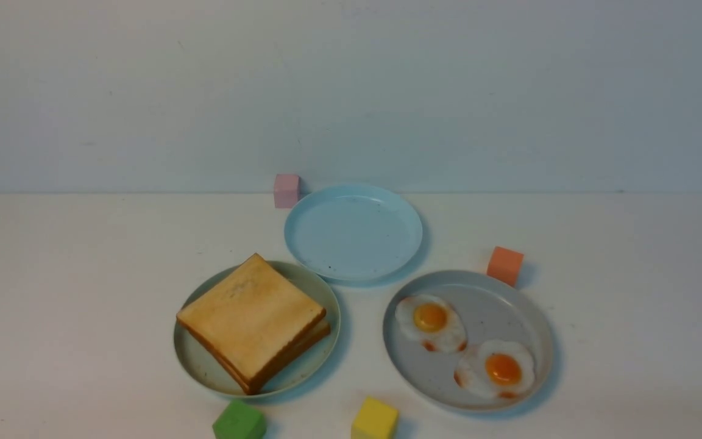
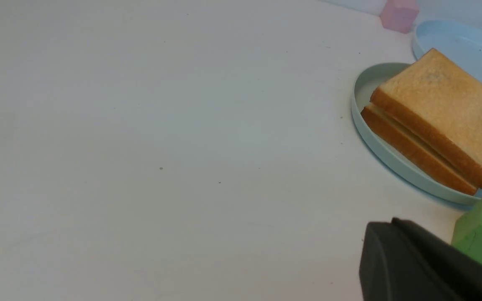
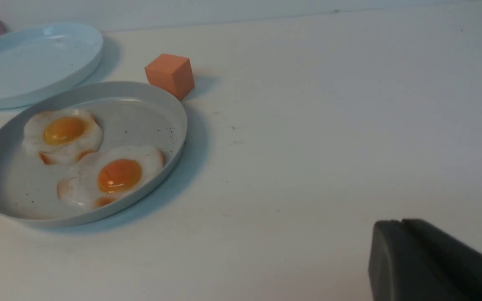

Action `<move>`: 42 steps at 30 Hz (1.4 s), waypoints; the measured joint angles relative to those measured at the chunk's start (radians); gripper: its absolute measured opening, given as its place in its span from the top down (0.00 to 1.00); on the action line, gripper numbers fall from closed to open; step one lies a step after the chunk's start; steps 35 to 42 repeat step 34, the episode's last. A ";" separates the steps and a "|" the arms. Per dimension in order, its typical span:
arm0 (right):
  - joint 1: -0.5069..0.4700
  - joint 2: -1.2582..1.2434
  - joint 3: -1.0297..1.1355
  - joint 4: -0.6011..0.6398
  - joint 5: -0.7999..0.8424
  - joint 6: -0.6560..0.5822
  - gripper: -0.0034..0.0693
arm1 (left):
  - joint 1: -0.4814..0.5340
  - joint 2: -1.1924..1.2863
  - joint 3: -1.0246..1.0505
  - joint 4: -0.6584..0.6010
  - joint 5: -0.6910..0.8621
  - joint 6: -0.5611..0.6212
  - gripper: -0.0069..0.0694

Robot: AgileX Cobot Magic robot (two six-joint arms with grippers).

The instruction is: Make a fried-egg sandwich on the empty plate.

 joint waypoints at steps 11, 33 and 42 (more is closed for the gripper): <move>0.000 0.000 0.000 0.000 0.000 0.000 0.87 | 0.000 0.000 0.000 0.000 0.000 0.000 0.93; 0.000 0.000 0.000 0.000 0.000 0.000 0.83 | 0.000 0.000 0.000 0.000 0.001 -0.001 0.90; 0.000 0.000 0.000 0.000 0.000 0.000 0.83 | 0.000 0.000 0.000 0.000 0.001 -0.001 0.90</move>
